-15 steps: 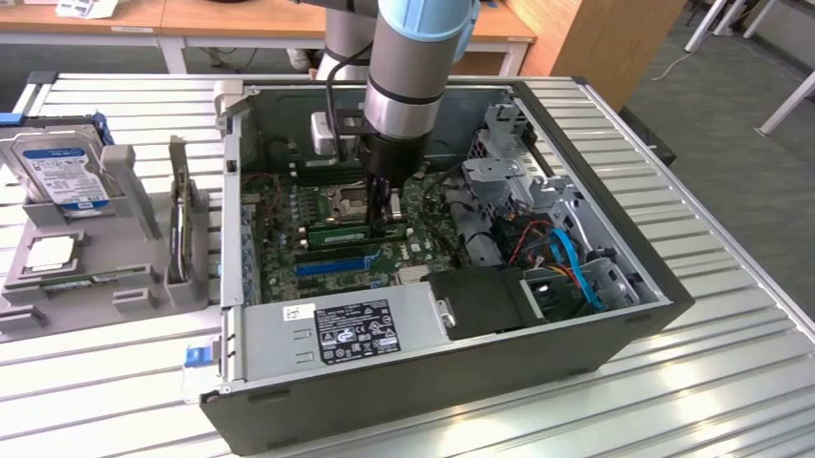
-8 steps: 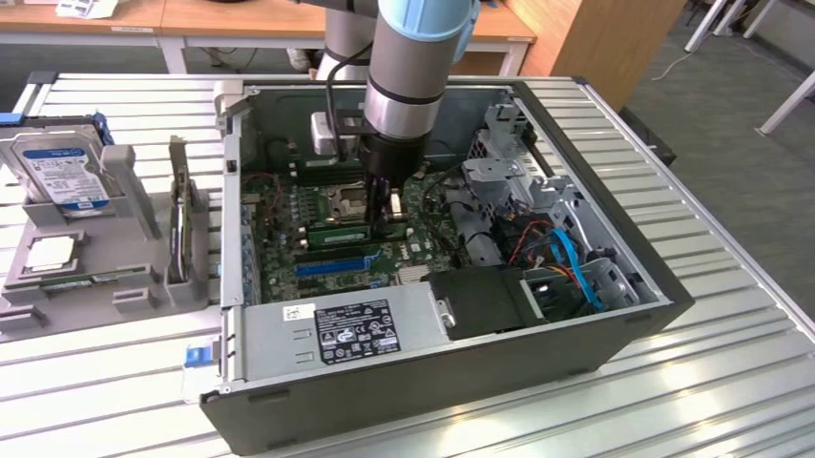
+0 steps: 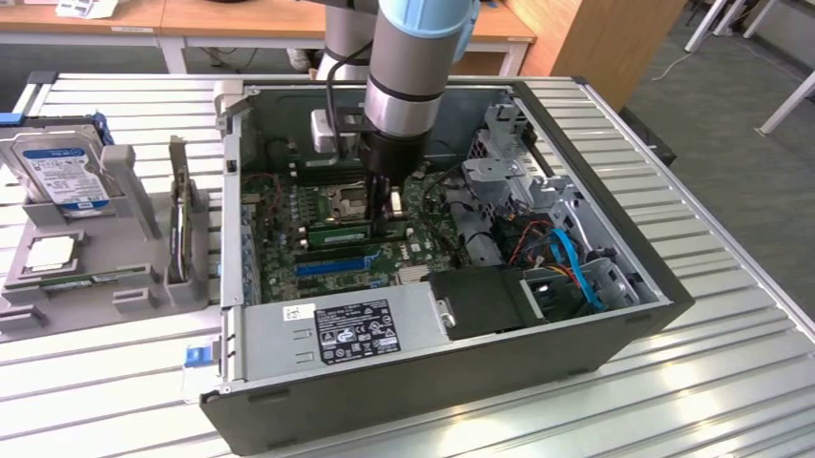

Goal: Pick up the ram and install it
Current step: 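Insert the ram into the slot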

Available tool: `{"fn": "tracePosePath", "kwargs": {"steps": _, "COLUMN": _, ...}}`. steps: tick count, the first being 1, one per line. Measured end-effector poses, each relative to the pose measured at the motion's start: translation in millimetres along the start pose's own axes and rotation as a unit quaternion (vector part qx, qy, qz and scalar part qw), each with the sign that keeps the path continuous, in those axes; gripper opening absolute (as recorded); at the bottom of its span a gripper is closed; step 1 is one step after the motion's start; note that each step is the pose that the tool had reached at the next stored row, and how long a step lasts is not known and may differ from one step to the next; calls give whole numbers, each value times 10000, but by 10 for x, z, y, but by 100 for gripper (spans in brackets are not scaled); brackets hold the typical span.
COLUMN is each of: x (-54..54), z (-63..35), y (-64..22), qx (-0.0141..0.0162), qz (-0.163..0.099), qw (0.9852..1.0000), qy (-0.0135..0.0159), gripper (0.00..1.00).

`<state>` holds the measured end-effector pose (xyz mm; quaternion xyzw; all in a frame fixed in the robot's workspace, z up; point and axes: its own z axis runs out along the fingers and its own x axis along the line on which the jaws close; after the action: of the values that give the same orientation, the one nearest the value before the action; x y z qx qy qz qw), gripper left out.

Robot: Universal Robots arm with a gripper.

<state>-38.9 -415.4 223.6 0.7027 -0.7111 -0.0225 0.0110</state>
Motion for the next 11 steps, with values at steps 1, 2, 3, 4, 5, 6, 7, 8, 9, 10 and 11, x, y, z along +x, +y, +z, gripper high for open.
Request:
{"fn": "tracePosePath", "kwargs": {"steps": 1, "x": 0, "z": -21, "y": 1, "qx": 0, "qz": 0, "qw": 10000, "qy": -3, "gripper": 38}}
{"fn": "tracePosePath", "kwargs": {"steps": 2, "x": 0, "z": -33, "y": 1, "qx": 0, "qz": 0, "qw": 10000, "qy": -5, "gripper": 38}}
{"fn": "tracePosePath", "kwargs": {"steps": 3, "x": -1, "z": -62, "y": 1, "qx": 0, "qz": 0, "qw": 10000, "qy": -9, "gripper": 38}}
{"fn": "tracePosePath", "kwargs": {"steps": 4, "x": -1, "z": -77, "y": 2, "qx": 0, "qz": 0, "qw": 10000, "qy": -10, "gripper": 38}}
{"fn": "tracePosePath", "kwargs": {"steps": 5, "x": -1, "z": -93, "y": 2, "qx": 0, "qz": -1, "qw": 10000, "qy": -11, "gripper": 38}}
{"fn": "tracePosePath", "kwargs": {"steps": 6, "x": -2, "z": -109, "y": 2, "qx": 0, "qz": -1, "qw": 10000, "qy": -12, "gripper": 38}}
{"fn": "tracePosePath", "kwargs": {"steps": 7, "x": -2, "z": -126, "y": 3, "qx": 0, "qz": -1, "qw": 10000, "qy": -13, "gripper": 38}}
{"fn": "tracePosePath", "kwargs": {"steps": 8, "x": -3, "z": -143, "y": 3, "qx": 0, "qz": -1, "qw": 10000, "qy": -13, "gripper": 38}}
{"fn": "tracePosePath", "kwargs": {"steps": 9, "x": -3, "z": -159, "y": 3, "qx": 0, "qz": -1, "qw": 10000, "qy": -14, "gripper": 38}}
{"fn": "tracePosePath", "kwargs": {"steps": 10, "x": -3, "z": -175, "y": 3, "qx": 0, "qz": -1, "qw": 10000, "qy": -14, "gripper": 38}}
{"fn": "tracePosePath", "kwargs": {"steps": 11, "x": -3, "z": -192, "y": 4, "qx": 0, "qz": -1, "qw": 10000, "qy": -15, "gripper": 38}}
